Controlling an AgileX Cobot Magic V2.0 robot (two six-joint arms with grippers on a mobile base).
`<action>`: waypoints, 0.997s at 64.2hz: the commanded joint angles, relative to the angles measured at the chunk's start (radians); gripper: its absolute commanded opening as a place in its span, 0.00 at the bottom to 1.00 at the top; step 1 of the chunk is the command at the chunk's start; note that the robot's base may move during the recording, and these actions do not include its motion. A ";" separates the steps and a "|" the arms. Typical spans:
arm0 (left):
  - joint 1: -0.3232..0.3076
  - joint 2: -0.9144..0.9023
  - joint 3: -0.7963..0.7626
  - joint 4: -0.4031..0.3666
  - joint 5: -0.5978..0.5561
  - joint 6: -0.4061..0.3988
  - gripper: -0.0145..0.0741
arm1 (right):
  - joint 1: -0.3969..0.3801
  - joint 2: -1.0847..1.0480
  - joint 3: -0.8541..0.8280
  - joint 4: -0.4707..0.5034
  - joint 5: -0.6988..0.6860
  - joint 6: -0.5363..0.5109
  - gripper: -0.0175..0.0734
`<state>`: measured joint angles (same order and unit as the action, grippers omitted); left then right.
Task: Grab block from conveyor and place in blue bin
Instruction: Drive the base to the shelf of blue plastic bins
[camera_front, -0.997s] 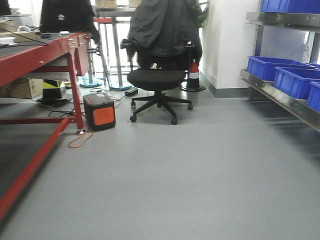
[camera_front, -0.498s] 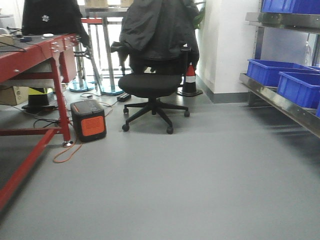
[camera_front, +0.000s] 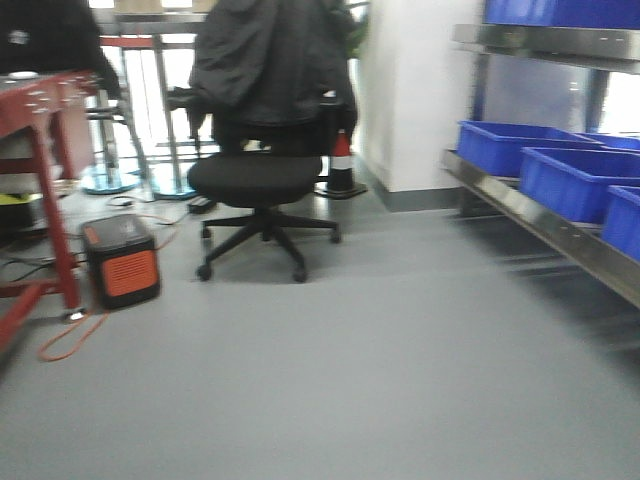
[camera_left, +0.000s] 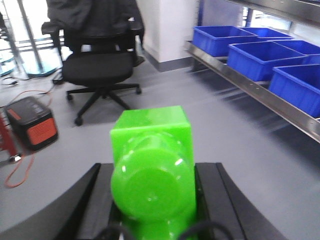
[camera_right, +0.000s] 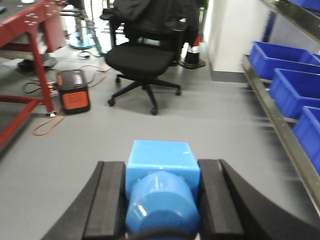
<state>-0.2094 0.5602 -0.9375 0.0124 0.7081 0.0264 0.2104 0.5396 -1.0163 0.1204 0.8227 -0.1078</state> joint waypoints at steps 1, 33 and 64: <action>-0.006 -0.004 -0.001 -0.002 -0.018 -0.005 0.04 | 0.001 -0.003 -0.009 -0.003 -0.024 -0.006 0.02; -0.006 -0.004 -0.001 -0.002 -0.018 -0.005 0.04 | 0.001 -0.003 -0.009 -0.003 -0.024 -0.006 0.02; -0.006 -0.004 -0.001 -0.002 -0.018 -0.005 0.04 | 0.001 -0.003 -0.009 -0.003 -0.024 -0.006 0.02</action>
<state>-0.2094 0.5602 -0.9375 0.0124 0.7081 0.0264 0.2104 0.5396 -1.0163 0.1204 0.8227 -0.1078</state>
